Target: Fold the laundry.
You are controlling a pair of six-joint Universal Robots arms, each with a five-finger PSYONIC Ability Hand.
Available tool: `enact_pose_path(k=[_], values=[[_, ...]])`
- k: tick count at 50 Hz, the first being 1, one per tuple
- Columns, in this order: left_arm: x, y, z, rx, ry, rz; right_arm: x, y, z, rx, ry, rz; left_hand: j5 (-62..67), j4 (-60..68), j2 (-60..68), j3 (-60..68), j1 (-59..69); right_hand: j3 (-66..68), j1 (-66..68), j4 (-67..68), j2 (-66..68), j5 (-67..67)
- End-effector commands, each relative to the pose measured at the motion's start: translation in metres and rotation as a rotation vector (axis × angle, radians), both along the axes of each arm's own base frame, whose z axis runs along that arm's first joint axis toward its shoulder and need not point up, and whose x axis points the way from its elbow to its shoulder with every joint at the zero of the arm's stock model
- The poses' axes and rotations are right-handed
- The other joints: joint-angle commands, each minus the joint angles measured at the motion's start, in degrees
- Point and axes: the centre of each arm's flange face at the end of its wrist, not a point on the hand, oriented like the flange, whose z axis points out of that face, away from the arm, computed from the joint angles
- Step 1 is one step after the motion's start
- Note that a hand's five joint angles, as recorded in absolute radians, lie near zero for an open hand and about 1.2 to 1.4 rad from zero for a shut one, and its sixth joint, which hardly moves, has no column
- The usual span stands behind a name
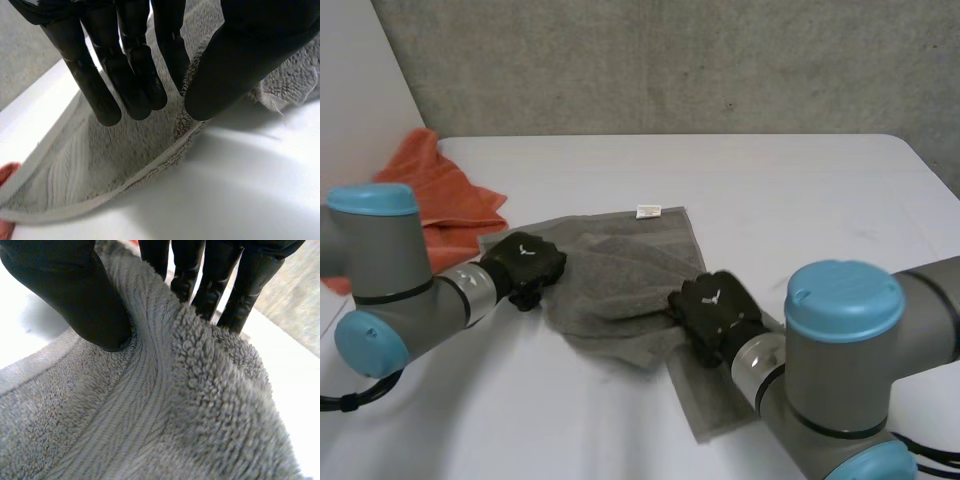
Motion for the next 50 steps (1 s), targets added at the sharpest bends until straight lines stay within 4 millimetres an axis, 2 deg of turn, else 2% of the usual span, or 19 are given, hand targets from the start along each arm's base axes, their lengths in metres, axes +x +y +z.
enact_pose_path(k=[1,4,5,9,12,15,19,20,24,26,27,30,31,32,35,38,40,46,50], values=[[-0.013,0.012,0.069,-0.137,0.133,0.077,-0.021,-0.021,0.078,-0.162,-0.104,-0.094,14.49,11.57,11.67,11.98,14.38,12.38,23.87,12.29,12.6,13.61],[-0.011,0.02,0.105,-0.203,0.215,0.117,-0.049,-0.049,0.11,-0.228,-0.102,-0.19,14.49,11.57,11.67,11.98,14.38,12.38,23.87,12.29,12.6,13.61],[-0.011,0.029,0.126,-0.232,0.272,0.13,-0.055,-0.054,0.118,-0.241,-0.099,-0.203,14.49,11.57,11.67,11.98,14.38,12.38,23.87,12.29,12.6,13.61],[-0.01,0.058,0.172,-0.29,0.406,0.123,-0.074,-0.075,0.143,-0.273,-0.081,-0.225,14.49,11.57,11.67,11.98,14.38,12.38,23.87,12.29,12.6,13.61],[-0.008,0.077,0.182,-0.29,0.461,0.107,-0.086,-0.088,0.156,-0.268,-0.065,-0.224,14.49,11.57,11.67,11.98,14.38,12.38,23.87,12.29,12.6,13.61],[-0.014,0.085,0.174,-0.264,0.468,0.085,-0.091,-0.113,0.146,-0.221,-0.043,-0.241,14.49,11.57,11.67,11.98,14.38,12.38,23.87,12.29,12.6,13.61],[-0.041,0.1,0.144,-0.2,0.45,0.008,-0.086,-0.141,0.13,-0.189,-0.023,-0.246,14.49,11.57,11.67,11.98,14.38,12.38,23.87,12.29,12.6,13.61],[-0.054,0.101,0.125,-0.161,0.431,-0.012,-0.085,-0.146,0.127,-0.186,-0.018,-0.248,14.49,11.57,11.67,11.98,14.38,12.38,23.87,12.29,12.6,13.61],[-0.07,0.086,0.084,-0.1,0.368,0.041,-0.082,-0.168,0.104,-0.169,0.03,-0.257,14.49,11.57,11.67,11.98,14.38,10.44,21.93,10.36,10.66,11.67],[-0.073,0.076,0.072,-0.092,0.346,0.085,-0.081,-0.178,0.091,-0.162,0.062,-0.264,14.49,11.57,11.67,11.98,14.38,-2.28,9.21,-2.37,-2.06,-1.06],[-0.074,0.071,0.065,-0.085,0.333,0.105,-0.081,-0.186,0.082,-0.166,0.092,-0.281,13.52,10.59,10.69,11.0,13.41,-26.51,-15.02,-26.59,-26.29,-25.28],[-0.08,0.06,0.047,-0.079,0.299,0.157,-0.085,-0.197,0.077,-0.187,0.124,-0.339,-21.03,-23.96,-23.86,-23.55,-21.14,-55.77,-44.28,-55.85,-55.55,-54.54],[-0.082,0.059,0.045,-0.079,0.297,0.158,-0.088,-0.2,0.08,-0.202,0.134,-0.382,-31.3,-34.22,-34.13,-33.82,-31.41,-57.62,-46.13,-57.71,-57.4,-56.39],[-0.086,0.06,0.046,-0.086,0.3,0.155,-0.09,-0.201,0.082,-0.21,0.139,-0.409,-42.56,-45.48,-45.39,-45.08,-42.67,-57.62,-46.13,-57.71,-57.4,-56.39],[-0.087,0.059,0.05,-0.096,0.309,0.157,-0.098,-0.203,0.097,-0.254,0.132,-0.476,-46.53,-49.46,-49.36,-49.05,-46.64,-57.62,-46.13,-57.71,-57.4,-56.39],[-0.084,0.062,0.065,-0.124,0.331,0.158,-0.1,-0.196,0.111,-0.28,0.115,-0.47,-50.41,-53.33,-53.24,-52.93,-50.52,-57.62,-46.13,-57.71,-57.4,-56.39],[-0.077,0.066,0.08,-0.141,0.347,0.164,-0.102,-0.183,0.123,-0.291,0.111,-0.457,-50.75,-53.67,-53.57,-53.26,-50.86,-57.62,-46.13,-57.71,-57.4,-56.39],[-0.051,0.075,0.093,-0.143,0.337,0.209,-0.108,-0.14,0.156,-0.324,0.093,-0.424,-50.92,-53.84,-53.74,-53.43,-51.03,-57.62,-46.13,-57.71,-57.4,-56.39],[-0.038,0.087,0.088,-0.124,0.32,0.217,-0.108,-0.107,0.146,-0.261,0.121,-0.347,-50.42,-53.34,-53.24,-52.93,-50.53,-57.05,-45.56,-57.14,-56.83,-55.83]])
